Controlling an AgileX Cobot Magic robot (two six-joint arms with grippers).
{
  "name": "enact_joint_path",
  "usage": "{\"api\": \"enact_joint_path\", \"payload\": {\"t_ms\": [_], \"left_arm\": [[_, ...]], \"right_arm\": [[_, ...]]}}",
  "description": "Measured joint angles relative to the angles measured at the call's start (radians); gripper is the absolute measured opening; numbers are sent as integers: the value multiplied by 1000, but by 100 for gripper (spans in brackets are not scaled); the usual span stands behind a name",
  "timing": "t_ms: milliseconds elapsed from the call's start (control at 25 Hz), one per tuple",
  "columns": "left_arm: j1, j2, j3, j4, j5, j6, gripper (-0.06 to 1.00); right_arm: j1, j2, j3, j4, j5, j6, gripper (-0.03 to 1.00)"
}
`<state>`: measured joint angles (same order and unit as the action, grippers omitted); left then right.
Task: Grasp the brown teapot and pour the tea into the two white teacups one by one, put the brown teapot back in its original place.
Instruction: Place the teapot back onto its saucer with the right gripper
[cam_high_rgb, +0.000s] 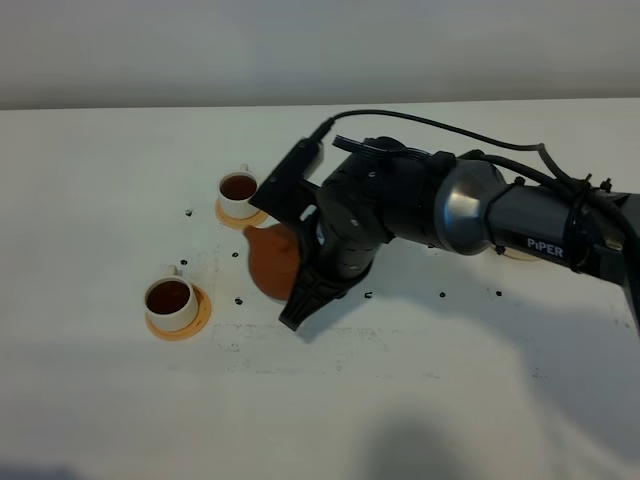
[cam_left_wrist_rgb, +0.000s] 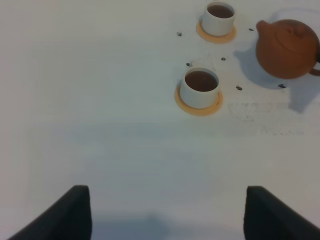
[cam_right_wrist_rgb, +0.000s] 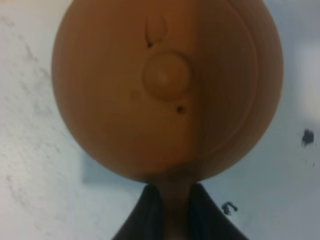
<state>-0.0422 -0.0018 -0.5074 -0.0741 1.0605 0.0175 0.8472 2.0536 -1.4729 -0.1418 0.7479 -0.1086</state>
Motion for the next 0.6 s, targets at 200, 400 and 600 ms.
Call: {"api": "enact_joint_path", "payload": {"t_ms": [200, 400, 600], "left_arm": [[0, 0, 0, 0, 0, 0, 61], [0, 0, 0, 0, 0, 0, 61], [0, 0, 0, 0, 0, 0, 61]], "right_arm": [[-22, 0, 41, 28, -47, -1, 13], [-23, 0, 77, 44, -85, -1, 13], [-23, 15, 78, 48, -107, -1, 13]]}}
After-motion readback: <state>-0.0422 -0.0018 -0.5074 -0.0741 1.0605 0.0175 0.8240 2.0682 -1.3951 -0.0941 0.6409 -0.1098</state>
